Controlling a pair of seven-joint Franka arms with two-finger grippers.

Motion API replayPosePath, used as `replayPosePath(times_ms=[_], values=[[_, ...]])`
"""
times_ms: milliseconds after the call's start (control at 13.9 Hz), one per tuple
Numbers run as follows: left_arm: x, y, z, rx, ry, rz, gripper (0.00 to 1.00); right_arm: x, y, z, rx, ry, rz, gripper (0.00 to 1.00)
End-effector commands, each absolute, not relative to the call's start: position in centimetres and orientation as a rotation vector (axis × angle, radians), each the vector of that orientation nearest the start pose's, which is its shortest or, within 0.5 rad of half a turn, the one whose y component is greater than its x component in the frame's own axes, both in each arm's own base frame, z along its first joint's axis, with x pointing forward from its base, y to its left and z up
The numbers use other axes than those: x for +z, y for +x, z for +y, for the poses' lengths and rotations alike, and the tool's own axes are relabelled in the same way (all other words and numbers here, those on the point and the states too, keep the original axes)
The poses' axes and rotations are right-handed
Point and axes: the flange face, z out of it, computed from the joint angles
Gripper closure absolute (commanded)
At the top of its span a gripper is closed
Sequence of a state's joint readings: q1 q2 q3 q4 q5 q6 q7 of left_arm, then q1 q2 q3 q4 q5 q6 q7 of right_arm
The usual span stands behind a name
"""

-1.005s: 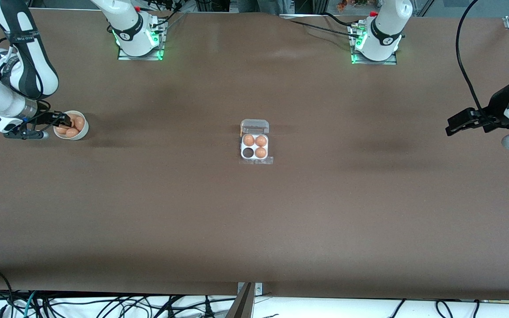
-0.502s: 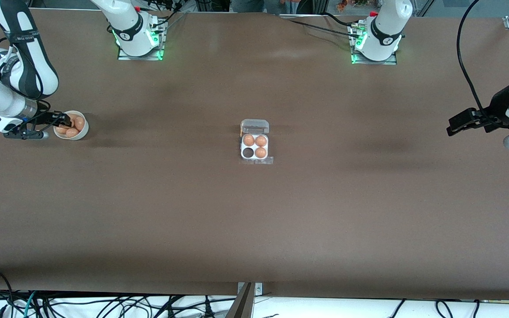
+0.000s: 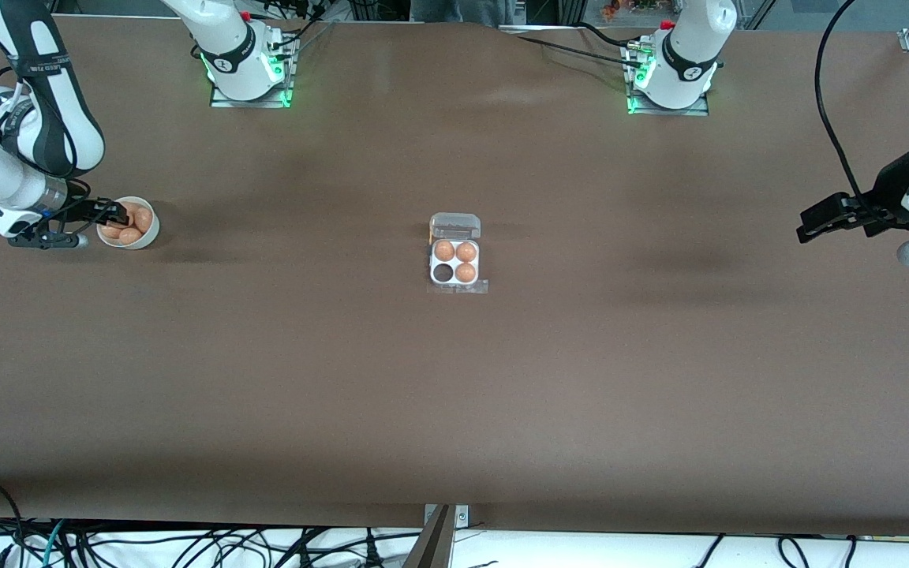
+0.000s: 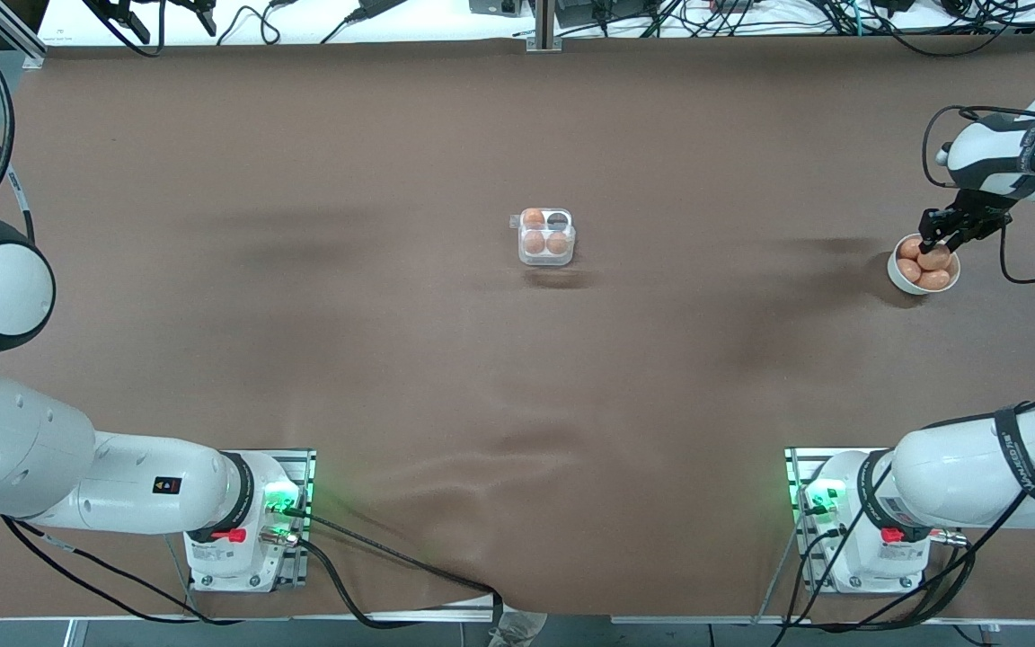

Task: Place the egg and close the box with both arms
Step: 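Grasp a brown egg in the bowl with the right gripper and lift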

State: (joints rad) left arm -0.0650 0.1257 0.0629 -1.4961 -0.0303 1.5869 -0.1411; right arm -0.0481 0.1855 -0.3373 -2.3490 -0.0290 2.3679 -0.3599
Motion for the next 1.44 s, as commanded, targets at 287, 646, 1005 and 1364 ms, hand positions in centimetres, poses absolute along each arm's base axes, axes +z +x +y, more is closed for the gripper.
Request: replayPosePath(times_ms=[287,646,1005,1364], values=[[59.5,59.2,0.2,0.054,-3.126,-0.206,0.0,26.6,47.0,-18.7,0.342,-3.116,-0.03,0.84],[59.4,59.2,0.2,0.057,-3.126,-0.206,0.0,30.2,50.0,-18.1,0.353,-3.118,-0.06,0.84],[59.4,59.2,0.1,0.057,-3.126,-0.204,0.0,33.9,56.0,-9.7,0.376,-3.156,-0.098,0.83],[59.3,59.2,0.1,0.059,-3.126,-0.204,0.0,35.4,60.5,5.0,0.335,-3.184,-0.021,0.83]])
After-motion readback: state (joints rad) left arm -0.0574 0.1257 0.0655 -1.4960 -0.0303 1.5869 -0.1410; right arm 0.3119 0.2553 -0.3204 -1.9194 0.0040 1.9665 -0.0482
